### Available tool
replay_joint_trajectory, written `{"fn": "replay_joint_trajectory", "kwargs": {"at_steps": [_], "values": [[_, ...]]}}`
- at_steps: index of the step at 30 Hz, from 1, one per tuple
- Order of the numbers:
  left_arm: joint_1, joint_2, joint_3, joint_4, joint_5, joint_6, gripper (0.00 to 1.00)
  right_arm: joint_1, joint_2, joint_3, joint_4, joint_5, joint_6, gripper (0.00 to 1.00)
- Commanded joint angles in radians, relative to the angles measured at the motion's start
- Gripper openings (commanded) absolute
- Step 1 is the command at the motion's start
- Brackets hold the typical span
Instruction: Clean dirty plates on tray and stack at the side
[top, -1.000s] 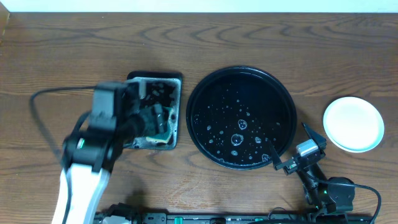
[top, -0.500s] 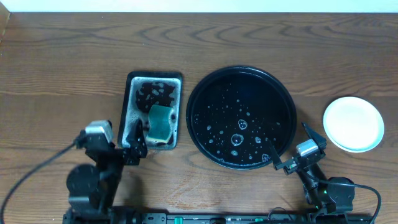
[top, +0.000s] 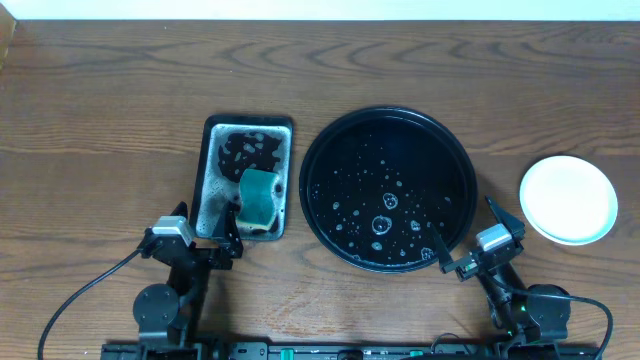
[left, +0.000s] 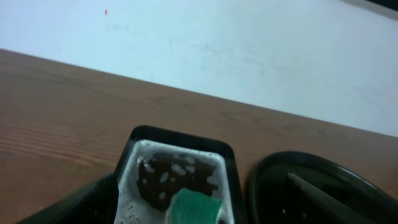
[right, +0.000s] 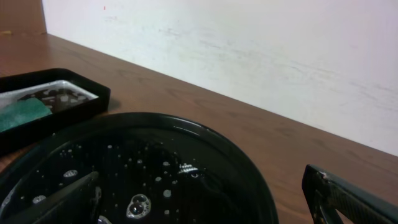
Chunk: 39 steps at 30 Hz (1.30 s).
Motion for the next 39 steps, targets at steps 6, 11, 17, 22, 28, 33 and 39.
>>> {"fn": "replay_joint_trajectory", "kwargs": {"at_steps": [6,11,17,22,28,33,39], "values": [[0.003,-0.01,-0.095,0.087,-0.011,0.018,0.84,0.01,-0.006,-0.003,-0.003,0.0,-0.01,0.99],[0.003,-0.01,-0.134,0.125,-0.016,0.018,0.84,0.01,-0.006,-0.003,-0.003,0.0,-0.011,0.99],[0.003,-0.01,-0.134,0.12,-0.017,0.017,0.84,0.01,-0.006,-0.003,-0.003,0.0,-0.011,0.99],[0.003,-0.01,-0.134,0.092,-0.016,0.017,0.84,0.01,-0.006,-0.003,-0.003,0.0,-0.011,0.99],[0.003,-0.008,-0.134,0.064,-0.016,0.017,0.84,0.01,-0.006,-0.003,-0.003,0.0,-0.011,0.99],[0.003,-0.008,-0.134,0.064,-0.016,0.017,0.84,0.01,-0.006,-0.003,-0.003,0.0,-0.011,0.99],[0.003,-0.008,-0.134,0.064,-0.016,0.017,0.84,0.01,-0.006,-0.003,-0.003,0.0,-0.011,0.99]]}}
